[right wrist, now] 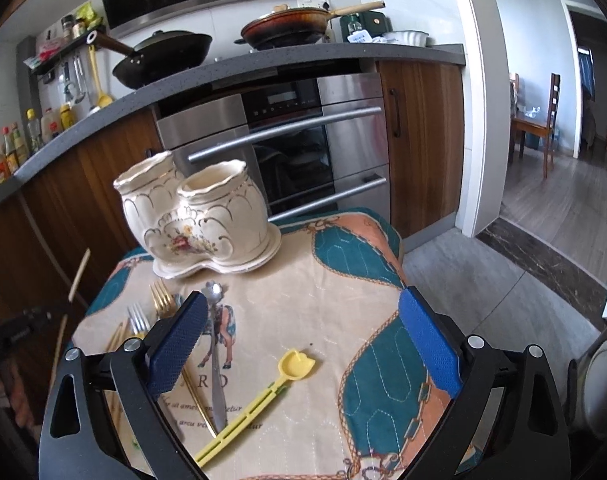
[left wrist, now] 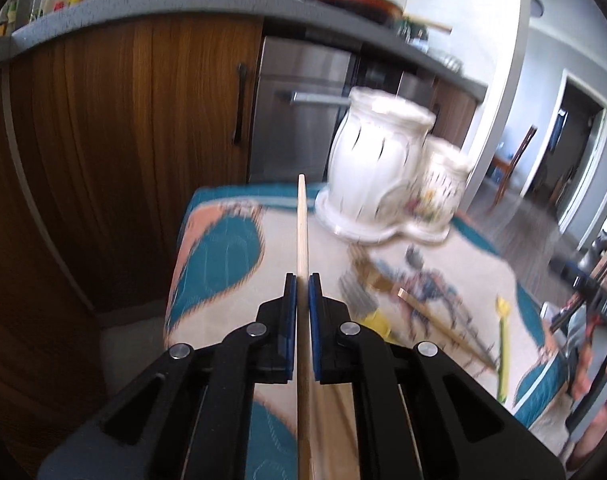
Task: Organize utensils
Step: 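Lift the chopstick with the left gripper while the right gripper grasps the yellow tulip spoon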
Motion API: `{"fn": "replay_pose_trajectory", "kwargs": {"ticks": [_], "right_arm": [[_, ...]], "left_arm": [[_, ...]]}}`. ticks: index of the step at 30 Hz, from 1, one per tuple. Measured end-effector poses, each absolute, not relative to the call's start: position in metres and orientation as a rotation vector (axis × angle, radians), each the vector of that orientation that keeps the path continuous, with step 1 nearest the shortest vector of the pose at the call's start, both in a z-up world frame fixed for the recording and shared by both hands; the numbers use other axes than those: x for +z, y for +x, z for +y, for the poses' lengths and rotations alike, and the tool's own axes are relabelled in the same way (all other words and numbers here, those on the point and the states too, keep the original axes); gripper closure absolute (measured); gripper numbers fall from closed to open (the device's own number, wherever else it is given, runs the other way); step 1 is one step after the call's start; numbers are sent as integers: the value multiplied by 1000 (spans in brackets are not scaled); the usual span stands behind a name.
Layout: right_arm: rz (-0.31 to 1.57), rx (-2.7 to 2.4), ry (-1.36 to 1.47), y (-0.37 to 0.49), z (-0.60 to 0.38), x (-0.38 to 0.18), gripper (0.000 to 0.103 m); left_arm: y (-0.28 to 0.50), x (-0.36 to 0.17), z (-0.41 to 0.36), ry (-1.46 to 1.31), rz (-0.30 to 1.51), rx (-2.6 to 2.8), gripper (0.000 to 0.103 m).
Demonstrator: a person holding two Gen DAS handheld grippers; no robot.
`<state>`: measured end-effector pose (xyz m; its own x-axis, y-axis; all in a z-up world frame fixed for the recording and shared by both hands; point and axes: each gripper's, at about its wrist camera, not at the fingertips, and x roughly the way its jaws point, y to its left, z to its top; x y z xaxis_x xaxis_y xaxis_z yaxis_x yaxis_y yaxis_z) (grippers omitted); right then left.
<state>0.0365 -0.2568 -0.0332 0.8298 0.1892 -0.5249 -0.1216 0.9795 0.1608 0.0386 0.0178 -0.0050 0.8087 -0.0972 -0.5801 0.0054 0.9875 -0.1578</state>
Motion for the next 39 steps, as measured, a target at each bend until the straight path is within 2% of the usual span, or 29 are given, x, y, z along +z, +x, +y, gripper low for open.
{"fn": "replay_pose_trajectory", "kwargs": {"ticks": [5,9,11,14,18,22,23,31,39], "right_arm": [[699,188,49,27,-237,-55,40],[800,194,46,32,-227,-74,55],[861,220,93,37,-224,-83,61],[892,229,132,43,-219,-89,63],[882,177,44,52,-207,-91,78],[869,177,-28,55,-201,-90,85],[865,179,-31,56,-202,-89,91],[766,212,-3,48,-211,-70,92],[581,269,89,34,-219,-32,92]], "left_arm": [[32,-3,15,-150,486,-83,97],[29,-10,15,-175,470,-145,97],[26,-9,12,-174,460,-171,97],[21,-7,7,-149,436,-178,97],[23,-12,3,-138,447,-178,97],[21,-14,6,-135,451,-182,97],[20,-14,6,-134,448,-185,97],[19,-14,8,-139,437,-190,97],[12,-11,8,-134,401,-173,97]]}}
